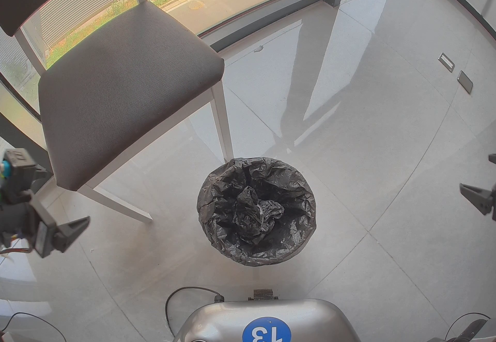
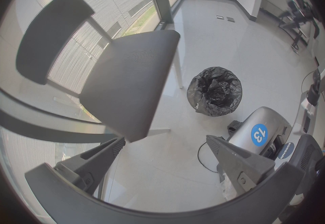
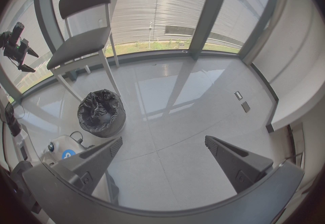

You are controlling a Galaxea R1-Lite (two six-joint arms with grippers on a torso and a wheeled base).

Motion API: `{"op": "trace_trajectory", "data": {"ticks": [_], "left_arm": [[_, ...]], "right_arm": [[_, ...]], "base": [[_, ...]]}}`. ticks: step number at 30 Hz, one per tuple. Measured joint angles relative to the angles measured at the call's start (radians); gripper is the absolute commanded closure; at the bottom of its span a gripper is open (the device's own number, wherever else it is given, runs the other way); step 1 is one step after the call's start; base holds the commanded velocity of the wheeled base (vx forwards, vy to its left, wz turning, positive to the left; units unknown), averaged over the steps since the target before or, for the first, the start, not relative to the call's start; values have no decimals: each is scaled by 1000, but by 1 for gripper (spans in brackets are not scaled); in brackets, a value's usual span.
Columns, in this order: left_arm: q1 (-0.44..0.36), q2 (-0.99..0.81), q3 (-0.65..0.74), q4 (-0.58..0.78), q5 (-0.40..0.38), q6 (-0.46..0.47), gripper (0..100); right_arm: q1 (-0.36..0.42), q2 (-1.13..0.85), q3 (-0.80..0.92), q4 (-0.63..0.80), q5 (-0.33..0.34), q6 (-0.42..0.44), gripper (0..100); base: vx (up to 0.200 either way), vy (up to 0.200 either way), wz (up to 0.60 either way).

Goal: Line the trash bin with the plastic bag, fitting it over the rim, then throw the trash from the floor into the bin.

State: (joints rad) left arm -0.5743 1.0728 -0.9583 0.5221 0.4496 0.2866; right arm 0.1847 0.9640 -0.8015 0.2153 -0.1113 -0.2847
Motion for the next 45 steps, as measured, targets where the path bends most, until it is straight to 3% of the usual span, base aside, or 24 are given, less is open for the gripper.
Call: {"op": "trace_trajectory", "data": {"ticks": [9, 14, 17, 20, 25, 27, 31, 34, 45], "left_arm": [[102, -296, -63, 296, 50, -31, 0], [205, -479, -58, 432, 57, -34, 0], [306, -583, -46, 506, 39, -35, 0], [403, -683, -31, 556, -41, -35, 0], [549, -832, 12, 603, -291, -37, 0], [578, -868, 32, 602, -344, -37, 0], [619, -930, 109, 544, -408, -42, 0], [630, -955, 195, 424, -420, -52, 0], [621, -984, 668, -262, -489, -119, 0]], "right_arm": [[-93, -406, 253, 111, 6, 102, 0], [-153, -568, 388, 142, 11, 154, 0], [-172, -639, 467, 132, 13, 173, 0], [-182, -695, 536, 96, 18, 187, 0], [-177, -780, 608, 53, 26, 197, 0], [-173, -809, 621, 44, 27, 200, 0], [-171, -876, 644, 30, 28, 208, 0], [-173, -907, 652, 25, 26, 223, 0], [-179, -949, 694, -71, 10, 275, 0]], "base": [[0, 0, 0], [0, 0, 0], [0, 0, 0], [0, 0, 0], [0, 0, 0], [0, 0, 0], [0, 0, 0], [0, 0, 0], [0, 0, 0]]}}
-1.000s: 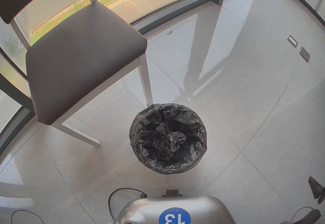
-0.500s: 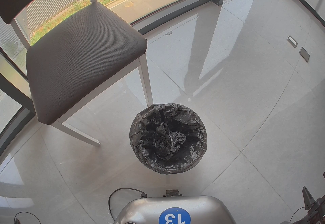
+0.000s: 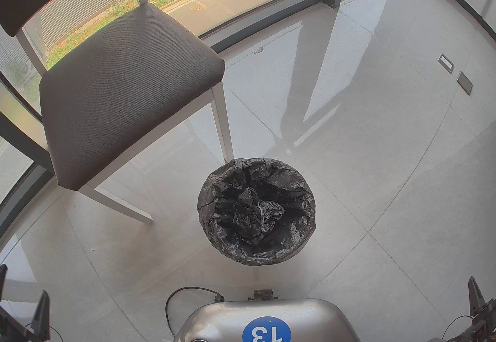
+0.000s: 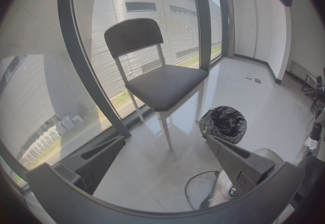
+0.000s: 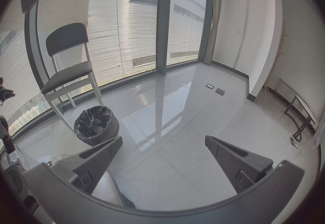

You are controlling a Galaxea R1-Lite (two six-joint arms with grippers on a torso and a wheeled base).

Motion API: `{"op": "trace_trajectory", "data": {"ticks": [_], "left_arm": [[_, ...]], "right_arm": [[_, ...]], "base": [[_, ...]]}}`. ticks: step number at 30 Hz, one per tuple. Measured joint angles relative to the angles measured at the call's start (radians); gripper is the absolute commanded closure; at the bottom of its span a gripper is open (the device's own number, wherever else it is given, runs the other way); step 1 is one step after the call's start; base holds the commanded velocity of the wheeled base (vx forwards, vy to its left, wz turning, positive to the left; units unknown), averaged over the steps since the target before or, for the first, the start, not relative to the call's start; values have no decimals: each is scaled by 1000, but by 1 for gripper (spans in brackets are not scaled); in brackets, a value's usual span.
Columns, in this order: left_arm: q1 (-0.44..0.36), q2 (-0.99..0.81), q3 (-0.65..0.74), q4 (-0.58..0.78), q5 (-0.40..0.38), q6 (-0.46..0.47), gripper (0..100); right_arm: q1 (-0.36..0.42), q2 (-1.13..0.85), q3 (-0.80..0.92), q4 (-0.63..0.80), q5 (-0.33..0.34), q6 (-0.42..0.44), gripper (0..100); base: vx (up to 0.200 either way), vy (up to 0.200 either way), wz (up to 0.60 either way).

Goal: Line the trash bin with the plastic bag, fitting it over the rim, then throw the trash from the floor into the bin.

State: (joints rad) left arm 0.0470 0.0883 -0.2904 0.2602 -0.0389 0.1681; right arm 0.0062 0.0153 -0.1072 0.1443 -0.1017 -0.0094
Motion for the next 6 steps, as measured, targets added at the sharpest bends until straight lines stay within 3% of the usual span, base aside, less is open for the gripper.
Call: {"op": "trace_trajectory", "data": {"ticks": [6], "left_arm": [[-32, -33, 199, -161, -123, -104, 0]], "right_arm": [[-2, -2, 39, -86, -8, -23, 0]], "base": [[0, 0, 0]]}}
